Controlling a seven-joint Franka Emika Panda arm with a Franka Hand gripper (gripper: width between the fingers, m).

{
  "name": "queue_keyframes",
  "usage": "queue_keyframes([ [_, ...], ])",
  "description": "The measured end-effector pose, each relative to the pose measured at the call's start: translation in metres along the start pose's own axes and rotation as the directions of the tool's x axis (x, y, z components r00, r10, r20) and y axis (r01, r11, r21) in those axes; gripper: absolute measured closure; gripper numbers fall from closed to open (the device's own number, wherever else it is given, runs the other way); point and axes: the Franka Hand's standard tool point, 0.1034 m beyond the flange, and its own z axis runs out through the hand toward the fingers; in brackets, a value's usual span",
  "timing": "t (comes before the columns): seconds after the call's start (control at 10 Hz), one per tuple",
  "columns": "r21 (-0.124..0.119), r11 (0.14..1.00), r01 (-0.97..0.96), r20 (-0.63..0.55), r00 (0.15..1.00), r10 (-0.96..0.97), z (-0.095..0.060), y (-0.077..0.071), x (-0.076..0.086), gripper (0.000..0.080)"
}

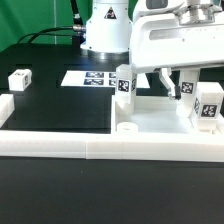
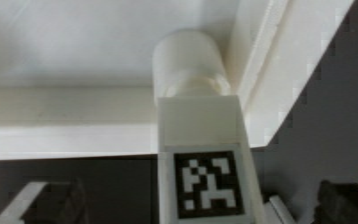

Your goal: Assemble square table

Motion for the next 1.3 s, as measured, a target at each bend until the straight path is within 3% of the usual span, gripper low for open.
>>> queue_keyframes([
  [0.1,0.007,1.0,-0.002,0.042,0.999,0.002,0.001,-0.001,-0.003,0.015],
  [0.3,0.023,1.0,-0.003,0.148,0.989,0.0,-0.014,-0.001,0.02,0.015],
  [0.5,0.054,0.999,-0.01,0.36,0.933,-0.01,-0.013,-0.004,0.022,0.015],
  [0.7,0.037,0.997,-0.067,0.53,0.847,0.037,-0.009,-0.008,0.026,0.015],
  [1.1,0.045,0.996,-0.071,0.587,0.809,0.03,-0.008,-0.008,0.027,0.015],
  [1.2,0.04,0.997,-0.068,0.594,0.804,0.031,-0.007,-0.003,0.026,0.015],
  [1.3,0.009,0.999,-0.039,0.632,0.775,0.024,-0.005,0.011,0.023,0.015],
])
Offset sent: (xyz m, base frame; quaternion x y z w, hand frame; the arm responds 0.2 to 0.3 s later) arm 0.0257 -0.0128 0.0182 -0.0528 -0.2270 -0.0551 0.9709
